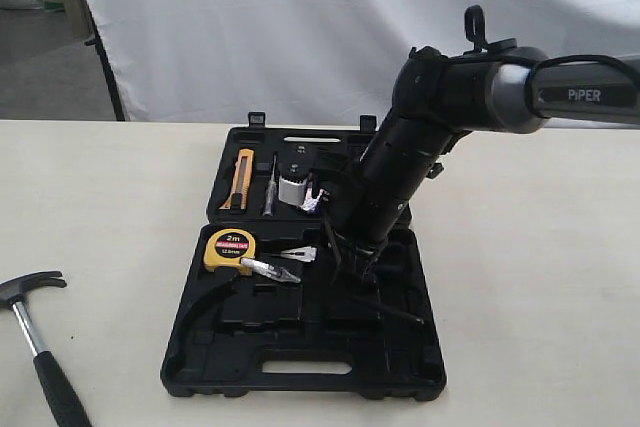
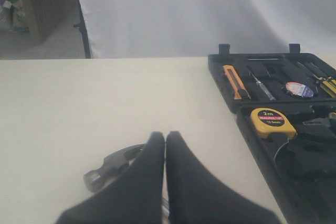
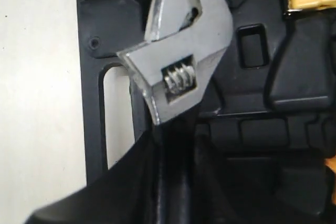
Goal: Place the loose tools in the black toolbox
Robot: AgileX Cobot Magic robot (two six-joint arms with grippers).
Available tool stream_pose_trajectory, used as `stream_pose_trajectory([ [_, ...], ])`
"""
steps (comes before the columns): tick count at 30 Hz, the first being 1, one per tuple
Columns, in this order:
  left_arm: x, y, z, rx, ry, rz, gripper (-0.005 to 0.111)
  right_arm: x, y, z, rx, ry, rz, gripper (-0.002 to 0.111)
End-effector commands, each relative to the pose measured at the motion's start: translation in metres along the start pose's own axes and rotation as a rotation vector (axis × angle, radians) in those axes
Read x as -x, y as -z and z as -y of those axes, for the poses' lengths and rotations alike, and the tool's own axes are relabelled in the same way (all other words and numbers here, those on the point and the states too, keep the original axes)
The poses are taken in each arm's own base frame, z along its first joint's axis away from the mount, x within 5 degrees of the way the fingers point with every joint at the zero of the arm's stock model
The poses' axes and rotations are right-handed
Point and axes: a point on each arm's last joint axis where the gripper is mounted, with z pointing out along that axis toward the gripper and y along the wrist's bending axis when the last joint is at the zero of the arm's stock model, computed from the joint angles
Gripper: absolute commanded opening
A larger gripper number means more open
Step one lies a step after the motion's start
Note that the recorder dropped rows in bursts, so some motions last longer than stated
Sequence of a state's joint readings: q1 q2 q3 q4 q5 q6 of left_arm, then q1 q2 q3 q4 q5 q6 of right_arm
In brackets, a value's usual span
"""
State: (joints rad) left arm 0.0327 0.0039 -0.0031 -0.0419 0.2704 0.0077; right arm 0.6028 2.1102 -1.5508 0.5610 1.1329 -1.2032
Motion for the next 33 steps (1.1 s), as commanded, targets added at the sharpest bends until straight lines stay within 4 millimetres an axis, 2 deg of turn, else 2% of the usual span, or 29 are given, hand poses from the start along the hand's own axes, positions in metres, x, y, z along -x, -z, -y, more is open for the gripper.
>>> stream_pose_trajectory([
  [1,-0.001,0.000,0.000,-0.007,0.001,0.002,0.001,-0.007,-0.012,0.003,0.062,-0.048,-0.011,0.000],
  [7,-0.001,0.000,0.000,-0.007,0.001,0.002,0.001,-0.012,-0.025,0.007,0.095,-0.071,-0.034,0.000],
  [14,-0.001,0.000,0.000,-0.007,0.001,0.002,0.001,-0.013,-0.023,0.004,0.130,-0.073,-0.051,0.000],
  [23,-0.001,0.000,0.000,-0.007,0.001,0.002,0.001,-0.001,-0.011,0.010,0.088,-0.096,-0.022,0.000],
  [33,-0.001,0.000,0.000,-0.007,0.001,0.002,0.001,-0.008,-0.020,0.019,0.070,-0.139,-0.022,0.000],
])
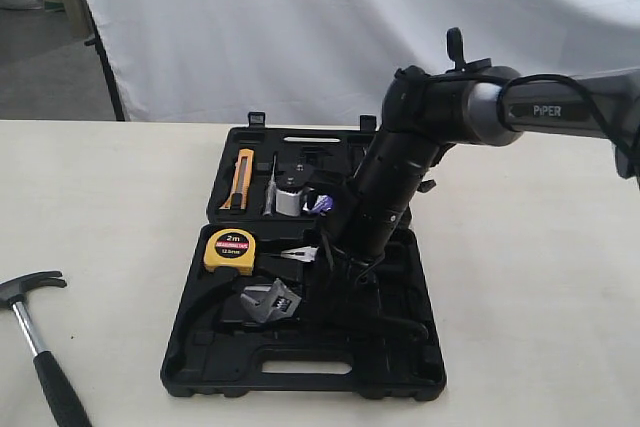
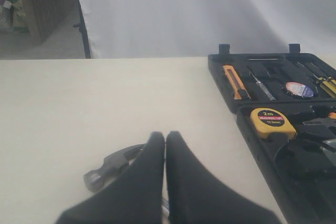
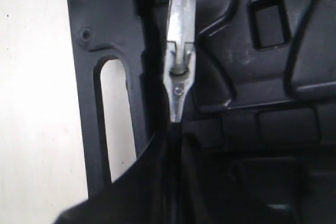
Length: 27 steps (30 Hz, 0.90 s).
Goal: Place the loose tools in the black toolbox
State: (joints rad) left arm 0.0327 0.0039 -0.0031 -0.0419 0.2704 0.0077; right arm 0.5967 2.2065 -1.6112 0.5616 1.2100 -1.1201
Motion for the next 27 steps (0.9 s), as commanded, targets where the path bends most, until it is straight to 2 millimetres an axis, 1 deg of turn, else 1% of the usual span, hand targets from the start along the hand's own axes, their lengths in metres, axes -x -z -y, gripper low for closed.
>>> stream_pose_trajectory([
  [1,-0.001,0.000,0.000,-0.007,0.001,0.002,0.001,0.000,0.001,0.008,-0.035,-0.047,0.034,0.000],
  [8,-0.001,0.000,0.000,-0.007,0.001,0.002,0.001,-0.004,-0.013,0.019,-0.063,-0.069,0.033,0.000],
  [13,-0.001,0.000,0.000,-0.007,0.001,0.002,0.001,-0.007,-0.018,0.021,-0.083,-0.051,-0.010,0.000],
  [15,-0.001,0.000,0.000,-0.007,0.001,0.002,0.001,-0.006,-0.020,0.022,-0.111,-0.061,-0.030,0.000],
  [18,-0.001,0.000,0.000,-0.007,0.001,0.002,0.001,0.000,-0.025,0.022,-0.197,-0.074,-0.062,0.001],
  [19,-0.001,0.000,0.000,-0.007,0.001,0.002,0.001,0.000,-0.025,0.023,-0.214,-0.083,-0.063,0.005],
  [20,-0.001,0.000,0.000,-0.007,0.001,0.002,0.001,0.003,-0.027,0.022,-0.231,-0.078,-0.060,0.017],
  [21,-0.001,0.000,0.000,-0.007,0.001,0.002,0.001,0.004,-0.028,0.021,-0.231,-0.074,-0.059,0.026],
  [22,-0.001,0.000,0.000,-0.007,0.001,0.002,0.001,0.006,-0.028,0.020,-0.233,-0.047,-0.062,0.048],
  [23,-0.001,0.000,0.000,-0.007,0.001,0.002,0.001,0.007,-0.027,0.018,-0.232,-0.035,-0.063,0.056],
  [24,-0.001,0.000,0.000,-0.007,0.001,0.002,0.001,0.008,-0.024,0.017,-0.232,-0.028,-0.064,0.074],
  [25,-0.001,0.000,0.000,-0.007,0.001,0.002,0.001,0.010,-0.017,0.013,-0.241,-0.019,-0.059,0.081],
  [26,-0.001,0.000,0.000,-0.007,0.001,0.002,0.001,0.012,-0.010,0.010,-0.252,-0.009,-0.055,0.080],
  [27,-0.001,0.000,0.000,-0.007,0.001,0.002,0.001,0.016,0.003,0.004,-0.276,0.008,-0.041,0.078],
])
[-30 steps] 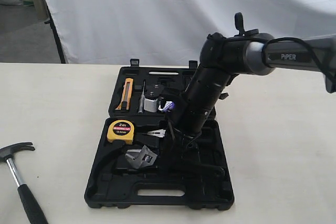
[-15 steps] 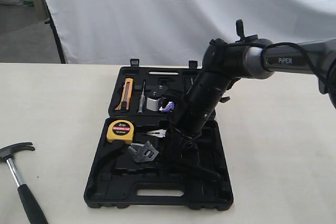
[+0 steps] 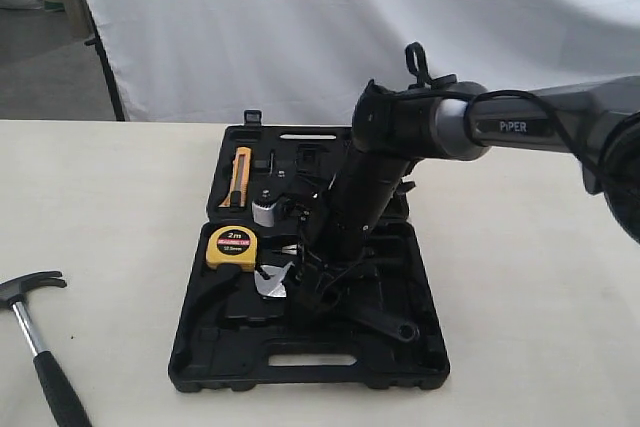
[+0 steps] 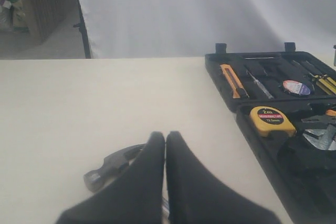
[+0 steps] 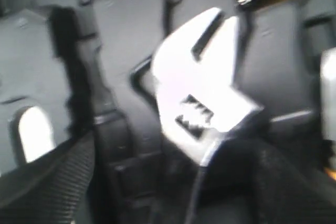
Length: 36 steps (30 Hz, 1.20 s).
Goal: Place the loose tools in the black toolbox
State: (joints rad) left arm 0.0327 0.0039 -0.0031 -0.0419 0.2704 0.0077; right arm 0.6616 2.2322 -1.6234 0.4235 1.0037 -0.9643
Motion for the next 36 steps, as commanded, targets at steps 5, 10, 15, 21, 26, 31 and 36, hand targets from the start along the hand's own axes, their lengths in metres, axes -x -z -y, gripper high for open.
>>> stream_pose_trajectory([
  [5,-0.001,0.000,0.000,-0.007,0.001,0.002,0.001,0.010,0.062,-0.016,-0.111,0.075,0.053,0.052],
  [10,-0.001,0.000,0.000,-0.007,0.001,0.002,0.001,0.007,0.053,-0.021,-0.130,0.039,-0.007,0.058],
  [15,-0.001,0.000,0.000,-0.007,0.001,0.002,0.001,0.004,0.042,-0.027,-0.163,0.068,-0.067,0.072],
  [21,-0.001,0.000,0.000,-0.007,0.001,0.002,0.001,0.009,0.028,-0.031,-0.223,0.092,-0.015,0.072],
  [26,-0.001,0.000,0.000,-0.007,0.001,0.002,0.001,0.002,0.011,-0.021,-0.273,0.069,-0.082,0.072],
  [31,-0.001,0.000,0.000,-0.007,0.001,0.002,0.001,-0.005,-0.005,-0.015,-0.273,0.071,-0.153,0.071],
  [36,-0.001,0.000,0.000,-0.007,0.001,0.002,0.001,-0.002,-0.004,-0.014,-0.287,0.075,-0.135,0.040],
])
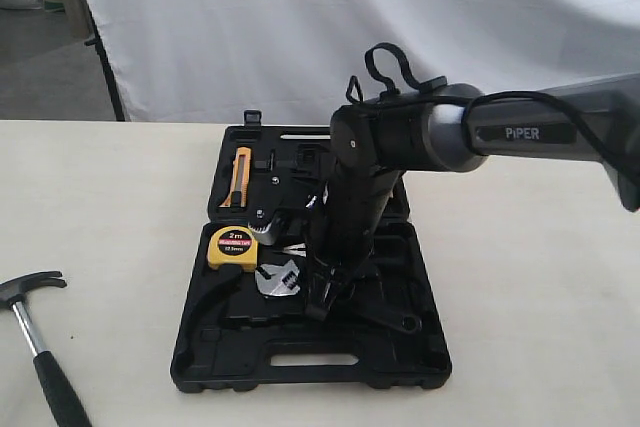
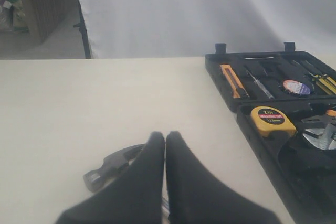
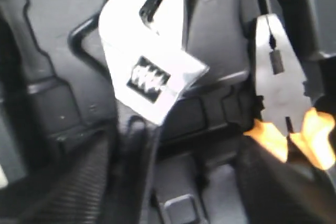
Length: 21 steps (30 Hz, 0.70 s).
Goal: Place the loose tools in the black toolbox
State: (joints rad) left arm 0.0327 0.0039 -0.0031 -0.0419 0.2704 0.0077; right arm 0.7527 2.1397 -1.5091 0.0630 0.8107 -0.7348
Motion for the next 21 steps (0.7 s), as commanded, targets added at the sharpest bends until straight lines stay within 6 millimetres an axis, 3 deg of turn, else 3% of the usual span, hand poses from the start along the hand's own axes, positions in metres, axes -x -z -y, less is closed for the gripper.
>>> stream_pose_trajectory([
  [1,-0.001,0.000,0.000,-0.007,0.001,0.002,0.001,-0.003,-0.010,0.001,0.008,0.000,-0.027,0.032],
  [7,-0.001,0.000,0.000,-0.007,0.001,0.002,0.001,-0.001,-0.011,-0.002,0.005,0.017,-0.032,0.000],
  [14,-0.001,0.000,0.000,-0.007,0.001,0.002,0.001,0.002,-0.007,-0.004,-0.018,0.080,-0.043,0.000],
  [21,-0.001,0.000,0.000,-0.007,0.001,0.002,0.001,0.005,0.024,-0.004,-0.033,0.225,0.010,0.000],
])
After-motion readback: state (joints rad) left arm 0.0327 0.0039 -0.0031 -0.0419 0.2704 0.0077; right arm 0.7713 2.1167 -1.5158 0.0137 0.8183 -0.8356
